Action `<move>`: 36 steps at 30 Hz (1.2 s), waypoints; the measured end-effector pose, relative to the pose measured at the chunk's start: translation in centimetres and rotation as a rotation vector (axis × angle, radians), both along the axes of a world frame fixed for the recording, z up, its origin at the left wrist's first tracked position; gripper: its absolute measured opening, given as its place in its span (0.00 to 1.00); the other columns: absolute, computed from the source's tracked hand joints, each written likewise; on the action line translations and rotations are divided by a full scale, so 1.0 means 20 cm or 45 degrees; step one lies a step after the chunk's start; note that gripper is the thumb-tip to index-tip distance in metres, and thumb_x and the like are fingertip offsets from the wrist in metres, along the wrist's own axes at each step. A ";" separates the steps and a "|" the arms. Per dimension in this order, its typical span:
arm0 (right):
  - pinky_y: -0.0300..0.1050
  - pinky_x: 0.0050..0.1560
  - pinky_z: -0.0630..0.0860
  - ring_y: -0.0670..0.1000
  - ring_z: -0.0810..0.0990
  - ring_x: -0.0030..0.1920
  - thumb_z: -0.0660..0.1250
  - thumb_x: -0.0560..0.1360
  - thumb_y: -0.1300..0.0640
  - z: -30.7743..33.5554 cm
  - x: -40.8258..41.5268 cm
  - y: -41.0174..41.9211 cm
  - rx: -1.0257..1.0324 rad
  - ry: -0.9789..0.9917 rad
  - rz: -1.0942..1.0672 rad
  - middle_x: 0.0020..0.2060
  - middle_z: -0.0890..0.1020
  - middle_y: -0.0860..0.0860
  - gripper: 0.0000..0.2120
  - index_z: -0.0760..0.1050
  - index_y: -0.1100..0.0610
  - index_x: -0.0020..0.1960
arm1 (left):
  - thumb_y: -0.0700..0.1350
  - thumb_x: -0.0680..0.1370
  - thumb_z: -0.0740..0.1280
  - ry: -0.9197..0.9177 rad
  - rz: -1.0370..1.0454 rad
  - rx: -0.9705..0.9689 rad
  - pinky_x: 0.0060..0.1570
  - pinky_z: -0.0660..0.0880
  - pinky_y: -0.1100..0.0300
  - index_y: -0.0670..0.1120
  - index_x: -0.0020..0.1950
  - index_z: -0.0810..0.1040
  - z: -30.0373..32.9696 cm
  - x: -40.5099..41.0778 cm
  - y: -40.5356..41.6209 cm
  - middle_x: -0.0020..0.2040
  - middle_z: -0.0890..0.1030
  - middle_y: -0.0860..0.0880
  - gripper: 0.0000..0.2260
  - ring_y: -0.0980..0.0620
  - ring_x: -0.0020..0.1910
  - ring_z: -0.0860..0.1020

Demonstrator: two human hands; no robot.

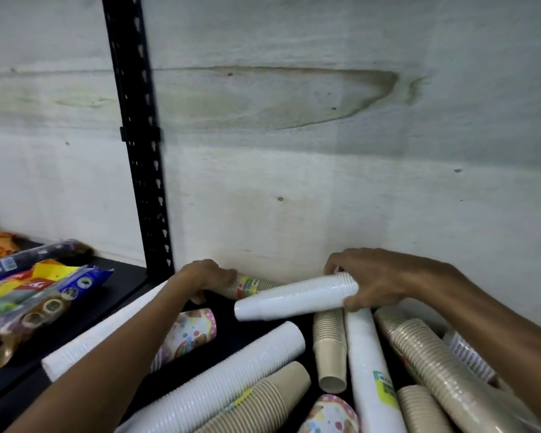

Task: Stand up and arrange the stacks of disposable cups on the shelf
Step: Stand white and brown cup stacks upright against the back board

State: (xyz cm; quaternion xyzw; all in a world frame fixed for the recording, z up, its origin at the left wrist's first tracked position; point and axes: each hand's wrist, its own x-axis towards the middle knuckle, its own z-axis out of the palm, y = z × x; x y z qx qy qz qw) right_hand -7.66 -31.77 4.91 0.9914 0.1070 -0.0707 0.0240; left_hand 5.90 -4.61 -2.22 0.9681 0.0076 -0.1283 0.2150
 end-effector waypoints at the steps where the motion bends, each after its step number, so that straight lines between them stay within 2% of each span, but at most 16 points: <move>1: 0.47 0.57 0.74 0.49 0.75 0.55 0.73 0.69 0.47 0.02 -0.03 -0.03 -0.003 0.005 -0.019 0.58 0.74 0.46 0.28 0.67 0.44 0.66 | 0.66 0.76 0.60 0.028 0.024 -0.024 0.48 0.82 0.55 0.42 0.52 0.74 -0.01 -0.01 -0.03 0.50 0.77 0.45 0.26 0.42 0.42 0.84; 3: 0.47 0.56 0.75 0.47 0.75 0.54 0.73 0.68 0.46 0.04 -0.07 -0.11 0.019 0.001 -0.048 0.56 0.75 0.45 0.27 0.68 0.43 0.64 | 0.67 0.76 0.61 0.042 0.064 -0.123 0.52 0.82 0.53 0.42 0.57 0.74 -0.03 -0.01 -0.08 0.55 0.76 0.45 0.28 0.41 0.46 0.84; 5: 0.47 0.55 0.76 0.45 0.76 0.52 0.72 0.66 0.42 0.05 -0.11 -0.20 0.080 0.003 -0.088 0.54 0.76 0.43 0.26 0.68 0.40 0.61 | 0.60 0.77 0.65 0.076 0.080 -0.281 0.55 0.81 0.51 0.44 0.55 0.74 -0.03 0.00 -0.09 0.57 0.74 0.46 0.20 0.42 0.50 0.82; 7: 0.48 0.55 0.77 0.43 0.77 0.51 0.69 0.63 0.37 0.05 -0.15 -0.28 0.157 -0.001 -0.128 0.54 0.77 0.40 0.26 0.68 0.38 0.59 | 0.51 0.78 0.69 0.095 0.077 -0.469 0.56 0.80 0.49 0.45 0.52 0.78 -0.04 0.01 -0.08 0.54 0.76 0.46 0.10 0.44 0.52 0.81; 9: 0.47 0.56 0.77 0.43 0.77 0.53 0.65 0.61 0.33 0.05 -0.18 -0.33 0.247 -0.003 -0.173 0.55 0.77 0.39 0.28 0.68 0.36 0.60 | 0.45 0.76 0.72 0.066 0.072 -0.636 0.56 0.80 0.48 0.45 0.45 0.81 -0.03 0.01 -0.06 0.48 0.80 0.45 0.03 0.45 0.49 0.81; 11: 0.47 0.58 0.76 0.42 0.77 0.55 0.62 0.60 0.32 0.05 -0.21 -0.36 0.347 0.004 -0.219 0.55 0.77 0.38 0.29 0.69 0.36 0.61 | 0.43 0.74 0.75 0.013 0.113 -0.794 0.54 0.81 0.48 0.42 0.42 0.80 0.00 0.00 -0.03 0.44 0.80 0.44 0.06 0.46 0.45 0.80; 14: 0.53 0.61 0.74 0.48 0.78 0.55 0.59 0.59 0.32 0.03 -0.22 -0.36 0.585 -0.006 -0.274 0.53 0.80 0.42 0.28 0.75 0.40 0.57 | 0.42 0.71 0.77 -0.091 0.113 -0.942 0.51 0.81 0.48 0.37 0.54 0.76 0.06 -0.02 0.00 0.47 0.81 0.40 0.17 0.43 0.44 0.82; 16: 0.57 0.62 0.73 0.53 0.80 0.55 0.61 0.60 0.32 0.01 -0.23 -0.33 0.822 0.009 -0.298 0.51 0.83 0.47 0.29 0.78 0.44 0.55 | 0.44 0.67 0.79 -0.228 0.090 -0.952 0.51 0.80 0.47 0.42 0.58 0.73 0.10 -0.04 0.03 0.47 0.81 0.42 0.24 0.44 0.44 0.81; 19: 0.50 0.60 0.77 0.48 0.82 0.55 0.70 0.60 0.30 0.00 -0.23 -0.28 1.051 0.060 -0.295 0.52 0.84 0.44 0.31 0.79 0.44 0.58 | 0.54 0.57 0.82 -0.460 0.009 -0.874 0.55 0.80 0.47 0.52 0.61 0.74 0.12 -0.03 0.07 0.50 0.82 0.46 0.35 0.47 0.49 0.82; 22: 0.44 0.53 0.80 0.45 0.84 0.51 0.79 0.62 0.37 0.00 -0.22 -0.21 1.071 0.009 -0.240 0.51 0.85 0.45 0.29 0.78 0.45 0.59 | 0.50 0.63 0.82 -0.645 -0.074 -0.786 0.53 0.79 0.53 0.56 0.65 0.72 0.14 -0.04 0.07 0.53 0.80 0.46 0.33 0.47 0.50 0.80; 25: 0.40 0.44 0.81 0.44 0.84 0.45 0.78 0.66 0.46 0.00 -0.17 -0.12 1.231 -0.099 -0.199 0.48 0.86 0.49 0.21 0.79 0.50 0.56 | 0.47 0.65 0.81 -0.695 -0.130 -0.769 0.50 0.78 0.57 0.51 0.69 0.69 0.14 -0.03 0.05 0.55 0.79 0.48 0.35 0.49 0.50 0.80; 27: 0.44 0.49 0.81 0.45 0.84 0.46 0.77 0.67 0.46 0.01 -0.14 -0.06 1.314 -0.140 -0.158 0.50 0.86 0.50 0.21 0.80 0.51 0.57 | 0.48 0.65 0.81 -0.712 -0.161 -0.742 0.48 0.78 0.59 0.50 0.67 0.71 0.12 -0.02 0.04 0.55 0.78 0.51 0.34 0.51 0.49 0.80; 30: 0.50 0.54 0.81 0.47 0.83 0.48 0.77 0.68 0.45 0.02 -0.08 0.01 1.377 -0.119 -0.089 0.51 0.85 0.52 0.22 0.80 0.52 0.58 | 0.50 0.64 0.81 -0.725 -0.204 -0.697 0.47 0.80 0.56 0.49 0.64 0.74 0.08 -0.02 0.03 0.54 0.79 0.52 0.32 0.52 0.47 0.80; 34: 0.48 0.60 0.80 0.50 0.83 0.56 0.78 0.69 0.50 -0.03 0.03 0.09 1.337 -0.081 -0.027 0.54 0.85 0.49 0.23 0.77 0.52 0.62 | 0.50 0.65 0.81 -0.713 -0.248 -0.705 0.41 0.77 0.63 0.51 0.64 0.72 0.05 -0.02 0.02 0.53 0.79 0.52 0.31 0.54 0.46 0.79; 36: 0.46 0.60 0.79 0.51 0.82 0.57 0.77 0.70 0.53 -0.06 0.09 0.13 1.315 -0.069 -0.035 0.55 0.84 0.49 0.22 0.77 0.53 0.62 | 0.52 0.65 0.80 -0.657 -0.282 -0.714 0.41 0.77 0.64 0.52 0.63 0.72 0.03 -0.02 0.02 0.52 0.79 0.53 0.31 0.55 0.47 0.80</move>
